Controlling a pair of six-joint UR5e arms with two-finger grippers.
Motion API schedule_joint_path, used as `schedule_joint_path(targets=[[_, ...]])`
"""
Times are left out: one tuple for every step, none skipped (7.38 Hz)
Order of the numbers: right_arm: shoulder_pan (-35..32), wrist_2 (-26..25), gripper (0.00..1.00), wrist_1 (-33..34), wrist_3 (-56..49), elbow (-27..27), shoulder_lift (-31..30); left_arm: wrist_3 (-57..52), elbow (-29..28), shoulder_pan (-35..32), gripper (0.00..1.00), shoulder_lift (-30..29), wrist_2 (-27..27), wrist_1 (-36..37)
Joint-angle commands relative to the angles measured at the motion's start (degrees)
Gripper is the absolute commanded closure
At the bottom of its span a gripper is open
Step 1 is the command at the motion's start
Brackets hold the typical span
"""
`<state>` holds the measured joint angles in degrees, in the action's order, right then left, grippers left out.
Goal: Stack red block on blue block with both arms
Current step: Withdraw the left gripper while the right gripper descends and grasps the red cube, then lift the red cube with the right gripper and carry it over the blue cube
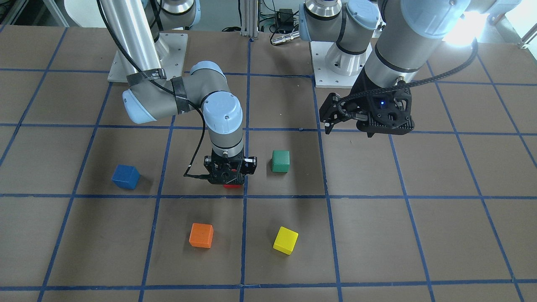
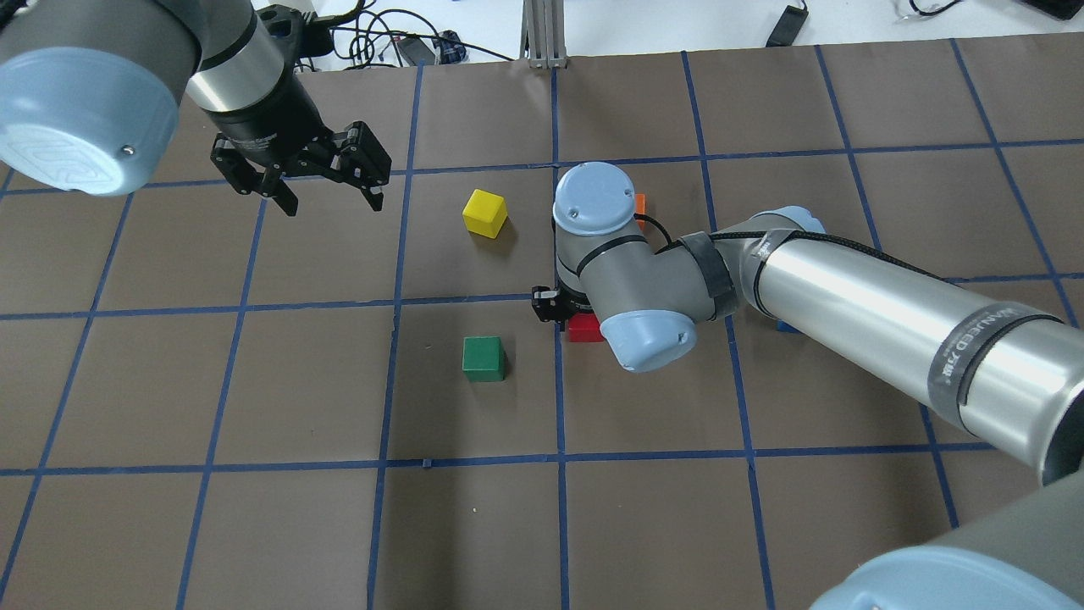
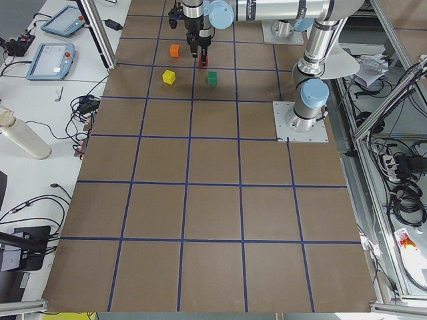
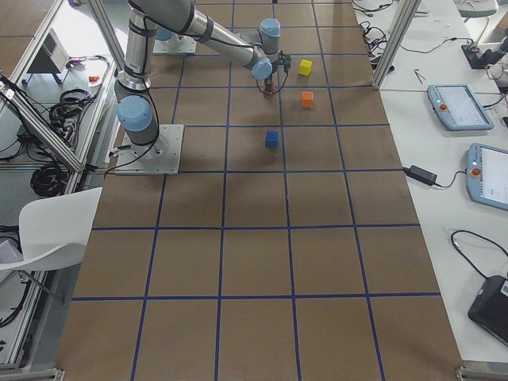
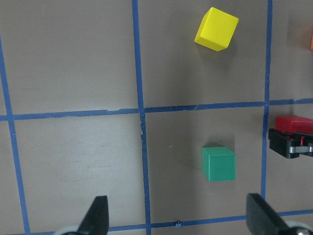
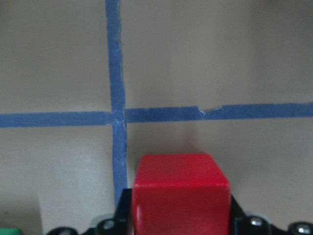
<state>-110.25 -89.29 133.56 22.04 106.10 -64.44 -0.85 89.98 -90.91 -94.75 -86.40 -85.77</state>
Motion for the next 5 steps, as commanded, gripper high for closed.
schedule_joint_path(targets=[[1.61, -0.79, 0.74, -1.28, -3.47, 0.33, -2.78, -0.03, 0.1, -0.06, 0.0, 0.26, 0.0, -0.36], [4.14, -3.84, 0.74, -5.29, -7.93, 0.07, -6.1, -0.2, 0.1, -0.06, 0.0, 0.44, 0.0, -0.36], [8.69, -3.87, 0.74, -9.94, -10.59, 0.07, -10.4, -0.29, 0.1, -0.06, 0.0, 0.44, 0.0, -0.45], [13.87, -4.22, 0.74, -13.56, -11.4, 0.24, -14.88, -0.38, 0.1, -0.06, 0.0, 0.62, 0.0, -0.45], [20.1, -4.22, 0.74, -14.38, -17.15, 0.5, -16.23, -0.64, 0.02, 0.12, 0.0, 0.97, 0.0, -0.97]])
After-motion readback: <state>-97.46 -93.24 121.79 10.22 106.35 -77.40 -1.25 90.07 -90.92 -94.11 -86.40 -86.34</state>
